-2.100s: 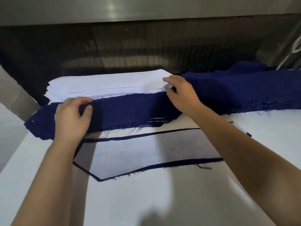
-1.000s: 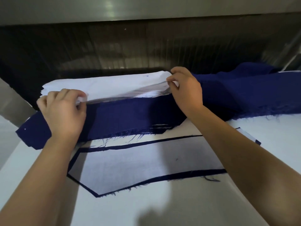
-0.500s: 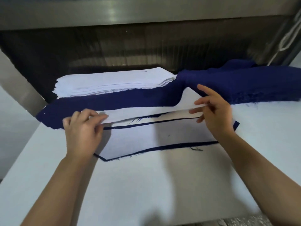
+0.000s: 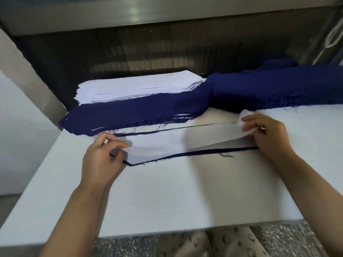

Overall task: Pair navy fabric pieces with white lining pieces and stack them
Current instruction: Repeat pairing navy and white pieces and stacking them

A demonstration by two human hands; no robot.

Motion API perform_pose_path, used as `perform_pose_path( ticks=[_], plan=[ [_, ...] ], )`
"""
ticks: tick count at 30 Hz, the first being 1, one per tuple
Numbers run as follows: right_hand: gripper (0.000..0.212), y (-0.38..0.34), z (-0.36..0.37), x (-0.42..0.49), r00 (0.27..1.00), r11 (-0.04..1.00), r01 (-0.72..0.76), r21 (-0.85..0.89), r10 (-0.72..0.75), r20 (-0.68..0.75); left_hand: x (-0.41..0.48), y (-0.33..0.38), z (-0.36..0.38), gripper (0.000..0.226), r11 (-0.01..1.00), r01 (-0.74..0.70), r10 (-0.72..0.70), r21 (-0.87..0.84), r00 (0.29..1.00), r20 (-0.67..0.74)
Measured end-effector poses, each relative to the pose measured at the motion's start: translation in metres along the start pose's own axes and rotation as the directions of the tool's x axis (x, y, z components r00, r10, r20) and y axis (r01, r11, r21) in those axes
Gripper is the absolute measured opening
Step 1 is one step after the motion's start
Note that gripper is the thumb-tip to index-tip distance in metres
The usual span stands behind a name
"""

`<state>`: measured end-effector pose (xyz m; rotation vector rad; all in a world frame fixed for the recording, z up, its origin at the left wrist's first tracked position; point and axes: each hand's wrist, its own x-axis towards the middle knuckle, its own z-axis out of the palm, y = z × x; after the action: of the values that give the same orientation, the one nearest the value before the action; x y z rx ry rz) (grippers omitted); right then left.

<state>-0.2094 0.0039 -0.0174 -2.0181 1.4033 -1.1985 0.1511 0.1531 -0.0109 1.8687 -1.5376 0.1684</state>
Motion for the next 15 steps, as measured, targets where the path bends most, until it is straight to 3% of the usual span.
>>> perform_pose_path(
  ticks=[4, 9, 12, 15],
  plan=[
    [0.053, -0.0007, 0.0019, -0.0003, 0.998, 0.999, -0.053, 0.007, 0.053, -0.034, -0.0013, -0.0032, 0.0016, 0.037, 0.991, 0.127, -0.127, -0.048, 0.992, 0.012],
    [0.055, -0.0003, 0.0007, 0.0008, 0.977, 0.973, -0.204, 0.109, 0.209, -0.037, -0.0027, -0.0018, -0.0003, 0.047, 0.982, 0.095, -0.095, -0.165, 0.995, 0.01],
    [0.041, -0.0027, -0.0015, -0.0017, 0.974, 0.962, -0.216, 0.165, 0.224, -0.031, -0.0045, -0.0029, -0.0019, 0.056, 0.962, 0.122, -0.116, -0.245, 0.992, 0.042],
    [0.024, -0.0044, -0.0012, -0.0012, 0.977, 0.972, -0.208, 0.106, 0.213, -0.03, -0.0053, -0.001, -0.0038, 0.046, 0.892, 0.252, -0.228, -0.374, 0.968, 0.108]
  ],
)
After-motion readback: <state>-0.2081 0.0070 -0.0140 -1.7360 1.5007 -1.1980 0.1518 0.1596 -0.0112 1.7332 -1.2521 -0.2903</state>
